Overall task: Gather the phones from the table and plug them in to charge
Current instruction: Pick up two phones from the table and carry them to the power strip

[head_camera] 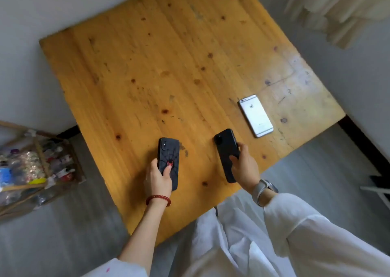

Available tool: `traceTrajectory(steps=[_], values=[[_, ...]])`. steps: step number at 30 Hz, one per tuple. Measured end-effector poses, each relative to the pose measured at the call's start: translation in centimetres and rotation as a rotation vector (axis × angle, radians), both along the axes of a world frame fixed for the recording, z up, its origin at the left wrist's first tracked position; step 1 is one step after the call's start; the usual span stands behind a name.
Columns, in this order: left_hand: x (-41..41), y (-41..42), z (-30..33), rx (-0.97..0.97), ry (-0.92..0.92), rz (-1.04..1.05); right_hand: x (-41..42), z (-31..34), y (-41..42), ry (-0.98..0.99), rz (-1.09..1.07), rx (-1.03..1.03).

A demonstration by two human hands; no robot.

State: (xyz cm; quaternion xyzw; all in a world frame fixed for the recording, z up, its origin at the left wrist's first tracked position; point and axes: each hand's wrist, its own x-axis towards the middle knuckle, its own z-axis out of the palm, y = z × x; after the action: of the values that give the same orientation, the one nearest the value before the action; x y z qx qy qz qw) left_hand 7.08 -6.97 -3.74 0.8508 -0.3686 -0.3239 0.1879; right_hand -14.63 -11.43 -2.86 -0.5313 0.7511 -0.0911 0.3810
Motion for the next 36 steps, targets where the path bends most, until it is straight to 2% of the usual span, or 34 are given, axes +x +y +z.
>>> traceTrajectory(steps=[2,6,8,10,13,19,23,28,33,36], values=[[-1.5,-0.1,0.6,-0.049,0.032,-0.076,-0.8,1.2,2.0,-0.076,-0.096,-0.006],[-7.4,-1.0,2.8,-0.083,0.208,-0.241,-4.6,3.4,6.5,-0.142,-0.316,-0.102],[-13.8,-0.5,4.4,-0.108,0.241,-0.475,-9.2,4.9,11.0,-0.103,-0.525,-0.188],[-15.4,-1.2,4.9,-0.142,0.213,-0.524,-10.1,5.1,12.0,-0.105,-0.563,-0.203],[-22.7,1.4,6.3,-0.188,0.275,-0.761,-15.3,6.3,18.1,-0.098,-0.819,-0.268],[-37.9,14.8,8.2,-0.202,0.374,-1.160,-24.7,7.1,36.3,-0.045,-1.250,-0.387],[-46.5,26.6,8.5,-0.083,0.425,-1.352,-29.1,7.4,49.2,0.011,-1.499,-0.396],[-55.9,41.4,9.1,-0.017,0.463,-1.713,-32.5,8.2,64.5,0.114,-1.833,-0.381],[-63.5,54.1,9.3,0.029,0.488,-2.008,-34.3,7.9,75.8,0.173,-2.170,-0.367],[-67.7,60.4,8.7,0.079,0.493,-2.139,-36.1,7.3,81.2,0.173,-2.300,-0.369]])
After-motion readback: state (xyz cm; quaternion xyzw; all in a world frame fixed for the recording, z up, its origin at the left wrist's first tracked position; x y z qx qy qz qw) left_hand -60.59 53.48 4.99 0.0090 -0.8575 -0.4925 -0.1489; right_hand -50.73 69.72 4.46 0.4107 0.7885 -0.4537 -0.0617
